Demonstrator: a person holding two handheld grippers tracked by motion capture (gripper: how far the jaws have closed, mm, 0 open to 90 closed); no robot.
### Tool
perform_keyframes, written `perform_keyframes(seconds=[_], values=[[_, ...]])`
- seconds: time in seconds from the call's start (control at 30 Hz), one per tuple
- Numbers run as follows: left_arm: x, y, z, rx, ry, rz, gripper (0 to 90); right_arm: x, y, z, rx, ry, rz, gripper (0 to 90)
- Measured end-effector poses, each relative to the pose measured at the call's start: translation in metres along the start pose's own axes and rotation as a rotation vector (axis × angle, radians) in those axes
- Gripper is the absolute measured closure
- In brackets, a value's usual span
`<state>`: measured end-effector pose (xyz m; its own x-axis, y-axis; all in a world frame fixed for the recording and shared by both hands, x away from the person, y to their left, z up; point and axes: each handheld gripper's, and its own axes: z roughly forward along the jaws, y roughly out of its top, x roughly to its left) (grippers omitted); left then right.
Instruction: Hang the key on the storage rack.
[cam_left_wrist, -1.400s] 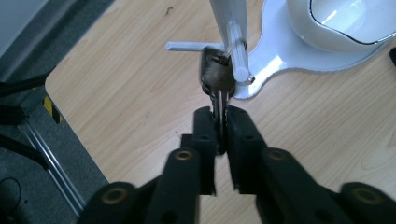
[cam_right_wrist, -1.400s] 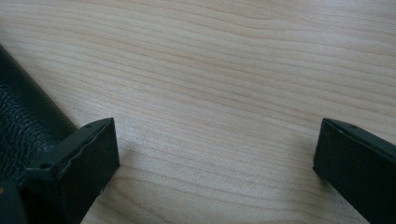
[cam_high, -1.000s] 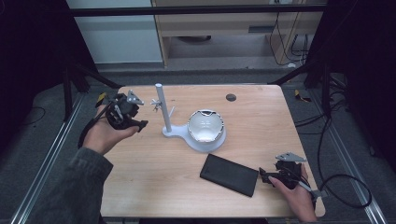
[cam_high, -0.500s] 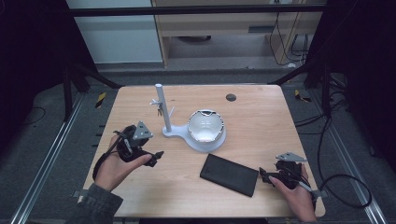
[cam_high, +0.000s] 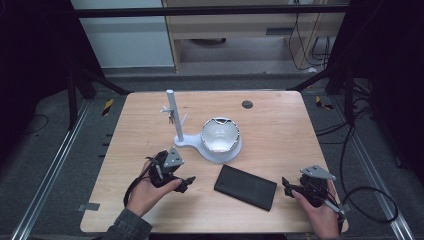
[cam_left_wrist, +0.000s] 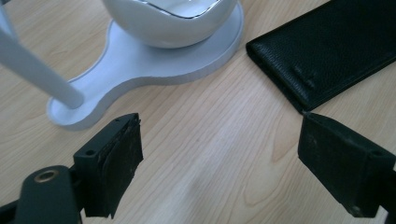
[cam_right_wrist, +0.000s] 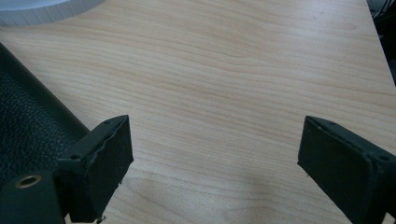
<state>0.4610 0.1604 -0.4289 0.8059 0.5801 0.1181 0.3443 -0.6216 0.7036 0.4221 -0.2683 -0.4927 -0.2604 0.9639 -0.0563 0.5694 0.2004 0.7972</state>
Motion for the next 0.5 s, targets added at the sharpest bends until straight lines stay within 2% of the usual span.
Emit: perform_keyframes(seconds=[0.1, 0.2, 0.23, 0.4, 0.5], values=[[-0.007, 0.000, 0.014, -0.027, -0.037, 0.002, 12.1, 0.002, 0.000, -0.002, 0.002, 0.000, -0.010, 10.1], [-0.010, 0.000, 0.021, -0.036, -0.049, 0.001, 12.1, 0.002, 0.000, -0.003, 0.002, -0.002, -0.007, 9.8], [-0.014, 0.001, 0.027, -0.036, -0.061, 0.010, 12.1, 0.002, -0.001, -0.003, 0.004, -0.001, -0.007, 9.6], [-0.023, 0.003, 0.035, -0.027, -0.071, 0.018, 12.1, 0.001, 0.000, -0.003, -0.001, -0.008, -0.012, 10.0], [-0.033, 0.002, 0.045, 0.003, -0.083, 0.039, 12.8, 0.001, 0.001, -0.004, -0.011, -0.015, -0.011, 10.4]])
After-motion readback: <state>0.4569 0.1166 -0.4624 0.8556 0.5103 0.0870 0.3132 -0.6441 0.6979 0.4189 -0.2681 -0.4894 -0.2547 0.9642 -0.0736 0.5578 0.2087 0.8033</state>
